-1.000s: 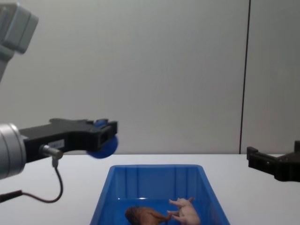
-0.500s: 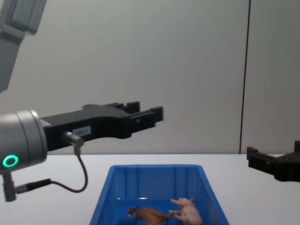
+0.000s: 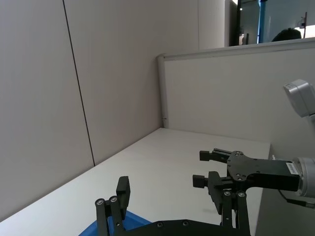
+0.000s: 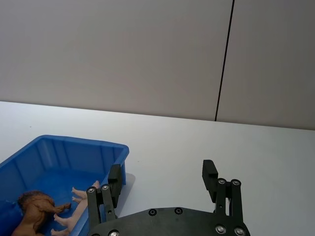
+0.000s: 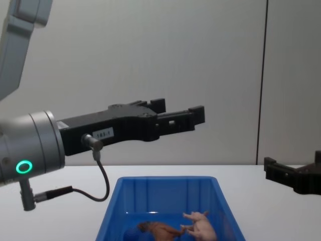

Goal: Pick up the two dolls from the table and place them into the box.

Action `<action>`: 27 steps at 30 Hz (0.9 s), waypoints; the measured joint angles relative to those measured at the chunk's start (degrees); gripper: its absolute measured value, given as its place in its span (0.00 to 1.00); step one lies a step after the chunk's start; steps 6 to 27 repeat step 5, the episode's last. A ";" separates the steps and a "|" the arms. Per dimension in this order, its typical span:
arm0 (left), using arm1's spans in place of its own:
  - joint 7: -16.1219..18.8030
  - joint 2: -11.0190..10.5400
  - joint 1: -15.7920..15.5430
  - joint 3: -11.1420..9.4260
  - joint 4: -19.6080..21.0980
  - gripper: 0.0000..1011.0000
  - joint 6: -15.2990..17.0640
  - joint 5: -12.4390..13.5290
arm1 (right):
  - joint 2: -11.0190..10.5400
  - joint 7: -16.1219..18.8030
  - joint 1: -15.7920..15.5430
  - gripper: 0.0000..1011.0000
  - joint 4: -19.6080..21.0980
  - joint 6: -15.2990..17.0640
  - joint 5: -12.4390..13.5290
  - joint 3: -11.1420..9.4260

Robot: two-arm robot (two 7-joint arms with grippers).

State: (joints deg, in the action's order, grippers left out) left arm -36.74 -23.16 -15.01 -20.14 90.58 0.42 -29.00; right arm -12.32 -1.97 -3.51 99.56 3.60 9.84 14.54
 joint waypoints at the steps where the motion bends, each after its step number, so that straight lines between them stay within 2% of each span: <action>1: -0.32 0.07 -0.09 -0.04 -0.07 0.99 -0.08 -0.12 | 0.00 0.00 0.00 0.99 0.00 0.00 0.00 0.00; 27: -0.97 0.22 -0.25 -0.13 -0.22 0.99 -0.19 -0.31 | 0.00 0.00 0.00 0.99 0.00 0.00 0.00 0.00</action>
